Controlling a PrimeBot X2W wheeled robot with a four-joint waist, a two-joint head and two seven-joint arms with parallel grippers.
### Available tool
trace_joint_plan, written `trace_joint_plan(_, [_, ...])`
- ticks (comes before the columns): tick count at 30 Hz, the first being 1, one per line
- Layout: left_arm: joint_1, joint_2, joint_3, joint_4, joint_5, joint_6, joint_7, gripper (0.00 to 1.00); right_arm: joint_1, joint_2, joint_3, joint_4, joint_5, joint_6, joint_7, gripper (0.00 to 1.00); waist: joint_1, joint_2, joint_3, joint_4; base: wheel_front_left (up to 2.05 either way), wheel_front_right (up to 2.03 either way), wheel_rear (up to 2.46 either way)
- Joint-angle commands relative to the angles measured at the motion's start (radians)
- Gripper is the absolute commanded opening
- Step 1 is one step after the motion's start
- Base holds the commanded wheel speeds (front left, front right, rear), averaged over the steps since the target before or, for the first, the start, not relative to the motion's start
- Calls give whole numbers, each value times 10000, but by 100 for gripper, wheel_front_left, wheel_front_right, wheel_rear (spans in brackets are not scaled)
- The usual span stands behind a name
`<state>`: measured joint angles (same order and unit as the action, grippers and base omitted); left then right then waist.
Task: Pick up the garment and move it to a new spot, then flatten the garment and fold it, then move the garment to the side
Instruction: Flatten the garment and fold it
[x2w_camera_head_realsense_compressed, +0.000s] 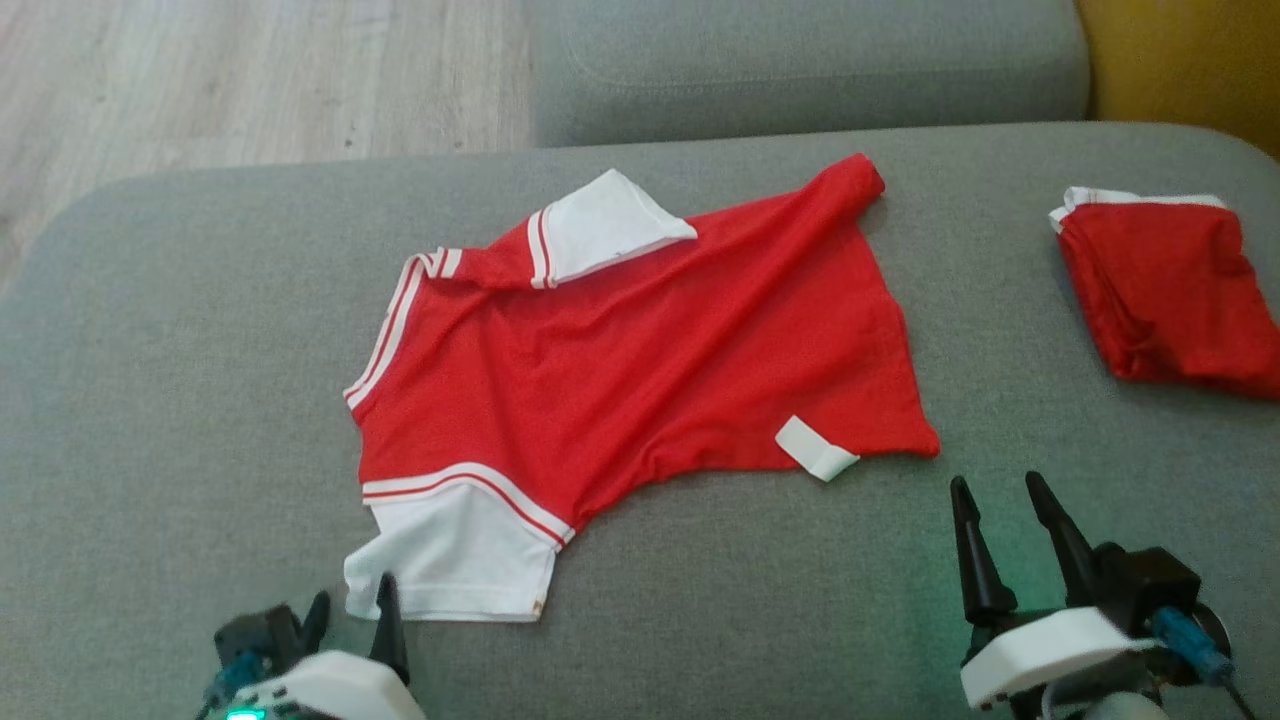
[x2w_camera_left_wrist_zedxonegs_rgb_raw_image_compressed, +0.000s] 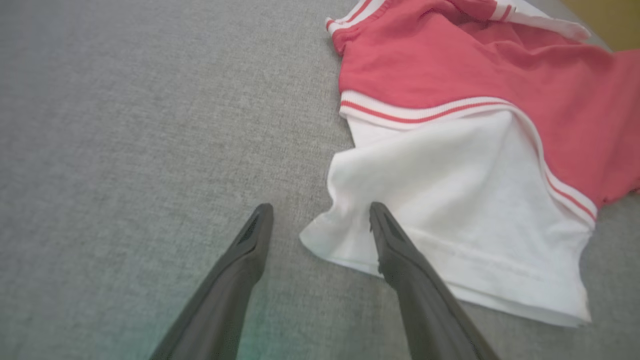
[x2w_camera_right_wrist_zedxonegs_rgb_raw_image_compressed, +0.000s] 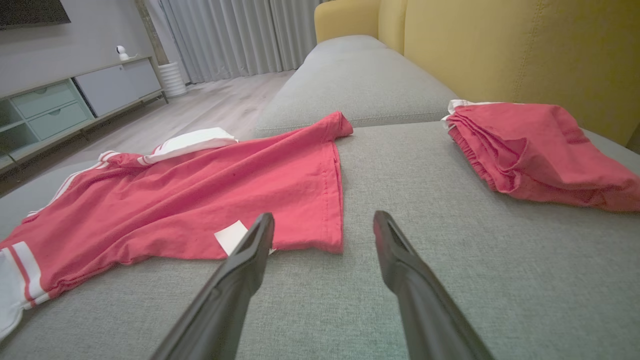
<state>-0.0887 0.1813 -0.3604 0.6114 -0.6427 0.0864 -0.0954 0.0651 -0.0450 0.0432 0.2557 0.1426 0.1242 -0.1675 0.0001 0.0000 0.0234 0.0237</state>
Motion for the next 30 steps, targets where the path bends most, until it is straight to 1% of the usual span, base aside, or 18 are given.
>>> trace_joint_plan(1, [-611,111,347,-126,-64,-41,-153,100,-573,-53,176,-366,-96,65,1,100,-1,0,74,-26,0,0,0])
trace_joint_plan(5, [-889,31,192,262,-60,-277,-136,100,-691,-53,115,-304,-207,65,128,100,-1,0,241,-48,0,0,0])
trace_joint_plan(6, [-941,-9,151,320,-53,-321,-153,90,-752,-53,14,-256,-272,65,172,100,-1,0,271,-41,0,0,0])
trace_joint_plan(7, [-986,-52,110,357,-43,-356,-183,43,-823,-53,-126,-197,-350,65,230,100,-1,0,311,-24,0,0,0])
trace_joint_plan(8, [-1018,-91,73,384,-38,-392,-212,28,-906,-53,-261,-120,-414,65,312,100,-1,0,337,-6,0,0,0])
trace_joint_plan(9, [-1037,-122,39,401,-29,-417,-240,0,-1006,-53,-381,-24,-463,65,408,100,-1,0,359,17,0,0,0])
trace_joint_plan(12, [-1058,-166,-47,346,24,-454,-368,0,-1392,-53,-653,352,-544,65,767,100,-1,0,428,146,0,0,0])
trace_joint_plan(16, [-1005,-170,-101,34,105,-408,-611,0,-2080,-53,-751,1110,-690,65,1162,100,-1,0,560,378,0,0,0])
trace_joint_plan(22, [-835,-120,-161,-816,226,-248,-841,0,-3156,-53,-1033,2830,-1018,65,1518,100,-1,0,812,878,0,0,0])
trace_joint_plan(26, [-697,-93,-231,-1439,278,-118,-805,0,-3650,-53,-1037,3946,-1340,65,1620,100,-1,0,963,1167,0,0,0])
trace_joint_plan(29, [-586,-52,-271,-1799,295,-25,-729,0,-3880,-53,-920,4601,-1269,65,1657,100,-1,0,1007,1280,0,0,0])
trace_joint_plan(30, [-546,-36,-275,-1902,298,10,-715,0,-3941,-53,-845,4774,-1186,65,1650,81,-1,0,1010,1304,0,0,0])
